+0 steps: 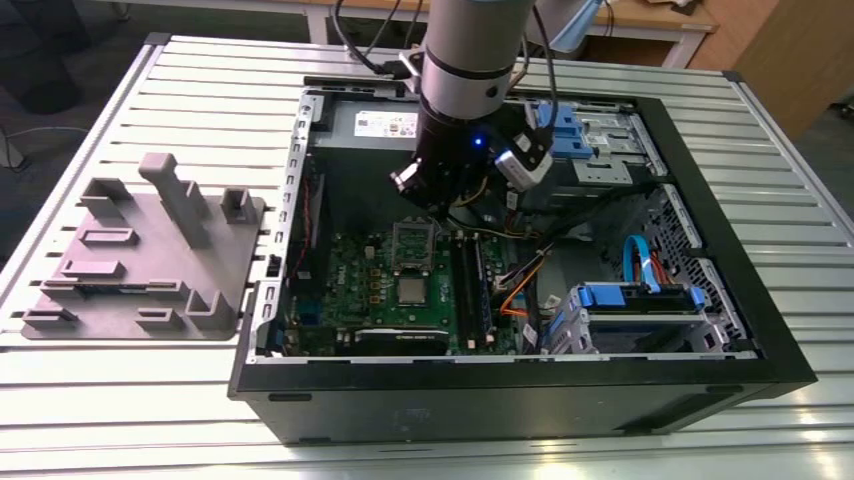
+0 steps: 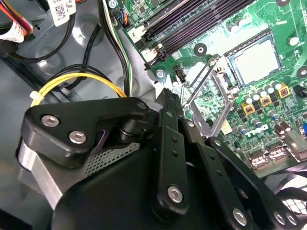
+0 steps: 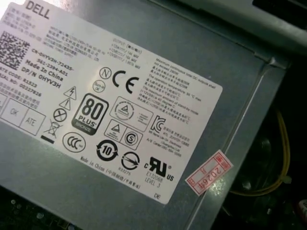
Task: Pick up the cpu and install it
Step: 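Close the cpu cover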
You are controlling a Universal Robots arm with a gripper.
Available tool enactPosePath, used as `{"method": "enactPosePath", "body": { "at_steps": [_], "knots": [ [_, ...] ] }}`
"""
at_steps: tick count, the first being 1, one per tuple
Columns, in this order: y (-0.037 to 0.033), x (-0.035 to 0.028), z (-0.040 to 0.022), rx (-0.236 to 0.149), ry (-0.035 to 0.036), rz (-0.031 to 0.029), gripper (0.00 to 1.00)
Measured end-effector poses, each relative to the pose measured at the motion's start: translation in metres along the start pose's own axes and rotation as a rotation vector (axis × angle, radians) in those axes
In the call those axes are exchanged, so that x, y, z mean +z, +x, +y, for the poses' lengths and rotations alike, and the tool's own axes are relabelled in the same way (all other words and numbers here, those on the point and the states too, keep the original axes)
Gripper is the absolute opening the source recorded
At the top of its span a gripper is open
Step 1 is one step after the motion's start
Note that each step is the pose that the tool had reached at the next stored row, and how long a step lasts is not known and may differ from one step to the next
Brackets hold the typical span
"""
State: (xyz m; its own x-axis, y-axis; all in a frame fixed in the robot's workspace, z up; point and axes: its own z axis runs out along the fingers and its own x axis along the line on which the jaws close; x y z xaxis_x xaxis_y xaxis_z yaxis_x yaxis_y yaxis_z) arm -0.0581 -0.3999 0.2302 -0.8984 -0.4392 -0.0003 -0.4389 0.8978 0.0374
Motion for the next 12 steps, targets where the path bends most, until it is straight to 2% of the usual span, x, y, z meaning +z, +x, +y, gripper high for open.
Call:
{"method": "enactPosePath", "body": {
  "at_steps": [12],
  "knots": [
    [0.0006, -0.0067, 0.0003, -0.012, 0.004, 0.0024, 0.1]
  ]
}}
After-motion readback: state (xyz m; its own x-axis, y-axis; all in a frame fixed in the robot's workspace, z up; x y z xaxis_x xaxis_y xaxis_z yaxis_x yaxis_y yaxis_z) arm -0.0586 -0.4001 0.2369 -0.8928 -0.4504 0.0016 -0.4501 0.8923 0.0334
